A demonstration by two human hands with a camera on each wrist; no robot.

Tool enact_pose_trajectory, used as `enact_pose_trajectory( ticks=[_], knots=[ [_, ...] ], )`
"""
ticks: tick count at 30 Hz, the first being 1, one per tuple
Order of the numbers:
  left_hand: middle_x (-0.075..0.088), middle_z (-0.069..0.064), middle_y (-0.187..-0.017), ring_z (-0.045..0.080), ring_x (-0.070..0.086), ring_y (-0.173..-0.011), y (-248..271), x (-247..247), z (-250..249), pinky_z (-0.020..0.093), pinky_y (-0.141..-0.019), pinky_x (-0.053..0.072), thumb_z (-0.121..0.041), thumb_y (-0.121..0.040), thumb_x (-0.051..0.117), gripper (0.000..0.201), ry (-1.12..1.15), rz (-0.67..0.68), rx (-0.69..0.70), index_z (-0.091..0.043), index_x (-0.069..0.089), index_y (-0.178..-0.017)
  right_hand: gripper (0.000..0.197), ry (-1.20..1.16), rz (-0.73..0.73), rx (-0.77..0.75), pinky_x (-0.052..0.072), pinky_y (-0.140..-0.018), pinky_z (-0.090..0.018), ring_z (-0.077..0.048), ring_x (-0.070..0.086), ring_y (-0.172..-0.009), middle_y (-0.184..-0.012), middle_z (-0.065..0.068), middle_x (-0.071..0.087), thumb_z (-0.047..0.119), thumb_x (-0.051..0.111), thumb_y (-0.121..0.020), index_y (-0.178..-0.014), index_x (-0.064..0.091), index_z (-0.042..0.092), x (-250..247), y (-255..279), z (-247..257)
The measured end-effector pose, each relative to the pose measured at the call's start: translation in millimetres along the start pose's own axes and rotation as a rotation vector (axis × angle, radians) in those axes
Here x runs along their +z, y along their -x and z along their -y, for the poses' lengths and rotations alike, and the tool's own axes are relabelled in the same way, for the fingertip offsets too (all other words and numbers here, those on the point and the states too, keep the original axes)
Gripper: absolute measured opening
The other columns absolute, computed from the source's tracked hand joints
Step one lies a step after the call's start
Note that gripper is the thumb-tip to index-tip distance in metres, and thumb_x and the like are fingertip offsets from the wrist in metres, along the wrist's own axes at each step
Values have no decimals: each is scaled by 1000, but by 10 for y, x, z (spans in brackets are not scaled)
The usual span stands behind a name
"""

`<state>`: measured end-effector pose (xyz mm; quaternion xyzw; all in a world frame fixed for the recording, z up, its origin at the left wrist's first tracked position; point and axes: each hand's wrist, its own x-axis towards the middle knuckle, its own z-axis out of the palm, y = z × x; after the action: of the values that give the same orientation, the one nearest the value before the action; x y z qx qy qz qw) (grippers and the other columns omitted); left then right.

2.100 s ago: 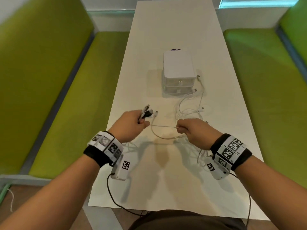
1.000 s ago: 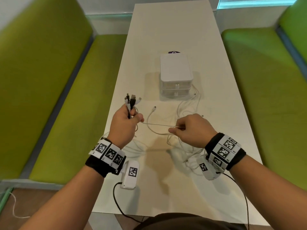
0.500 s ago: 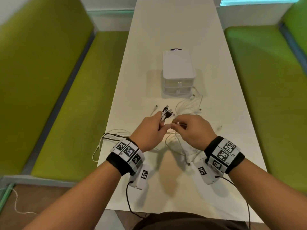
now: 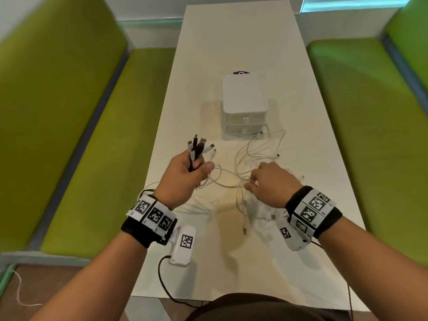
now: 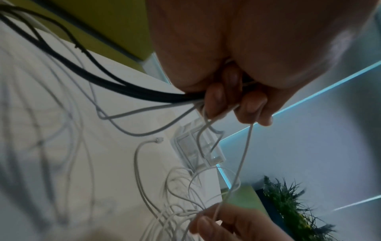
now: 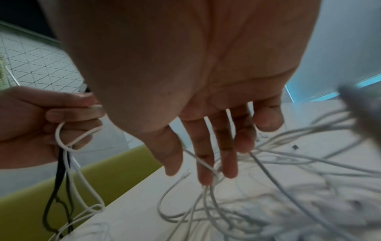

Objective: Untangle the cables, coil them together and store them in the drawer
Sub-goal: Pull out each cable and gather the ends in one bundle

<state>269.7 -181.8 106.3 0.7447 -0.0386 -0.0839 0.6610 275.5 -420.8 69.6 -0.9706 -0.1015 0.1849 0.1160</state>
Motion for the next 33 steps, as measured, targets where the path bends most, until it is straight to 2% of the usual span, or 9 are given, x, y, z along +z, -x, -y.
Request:
enact_pose_trajectory(
  ticks=[2,6,10,15,17,21,25,28,33],
  knots=[
    [35,4,-57,17,36,-50,1,-63,19,25,-51,36,0,-95,61,42,-88,0,-26,-16,32,-69,35,-126,-43,-21,48,-88,-39,-20,55,-102,-109,0,57,45,52,-101,-97,72,17,21,-5,-46],
    [70,0,-62,5,59,-49,-28,-148,101,23,-54,41,-24,-95,61,9,-762,118,-211,-16,62,-90,14,-580,-199,-98,45,-81,-26,-5,60,-90,-103,12,66,36,70,-92,-85,74,25,-27,62,-61],
    [66,-4,-70,12,66,-62,-3,-74,190,20,-51,39,-26,-94,62,7,-792,167,-336,-31,61,-91,9,-802,-219,-141,42,-93,-23,-7,61,-103,-100,5,69,22,73,-88,-82,75,28,-36,194,28],
    [45,-9,-100,16,51,-73,21,11,200,31,-67,38,-30,-88,71,28,-1048,42,-26,-24,44,-90,20,-742,-158,-125,46,-69,-11,-7,68,-76,-74,4,74,8,61,-95,-93,76,21,-3,184,121],
    [51,-10,-104,17,55,-78,23,76,155,33,-70,42,-27,-87,71,30,-981,78,111,-25,41,-92,21,-604,-157,-139,50,-73,-18,-5,68,-77,-76,5,75,12,60,-97,-99,77,23,36,139,151],
    [65,-14,-79,4,60,-75,49,279,158,31,-71,44,-30,-92,66,12,-706,258,0,-28,54,-96,18,-563,-244,-184,53,-75,-30,-8,66,-74,-76,8,73,16,62,-95,-88,78,20,21,114,223],
    [44,-14,-63,11,43,-61,31,238,140,33,-63,37,-30,-95,61,27,-373,73,-50,-37,50,-72,20,-554,-167,-194,48,-73,-25,-7,63,-75,-73,7,70,44,68,-93,-83,75,28,-11,125,182],
    [38,-11,-65,4,40,-57,30,66,26,23,-60,37,-19,-98,60,17,-192,-16,-25,-30,58,-85,30,-432,-24,-119,46,-72,-32,-15,62,-80,-83,0,69,41,64,-95,-81,68,16,15,113,97],
    [45,-9,-67,17,49,-63,-8,-131,35,34,-66,44,-23,-98,60,9,-551,59,-100,-16,60,-92,23,-629,-73,-136,45,-75,-28,-5,61,-80,-83,6,71,32,56,-101,-86,71,23,-45,152,42]
  ],
)
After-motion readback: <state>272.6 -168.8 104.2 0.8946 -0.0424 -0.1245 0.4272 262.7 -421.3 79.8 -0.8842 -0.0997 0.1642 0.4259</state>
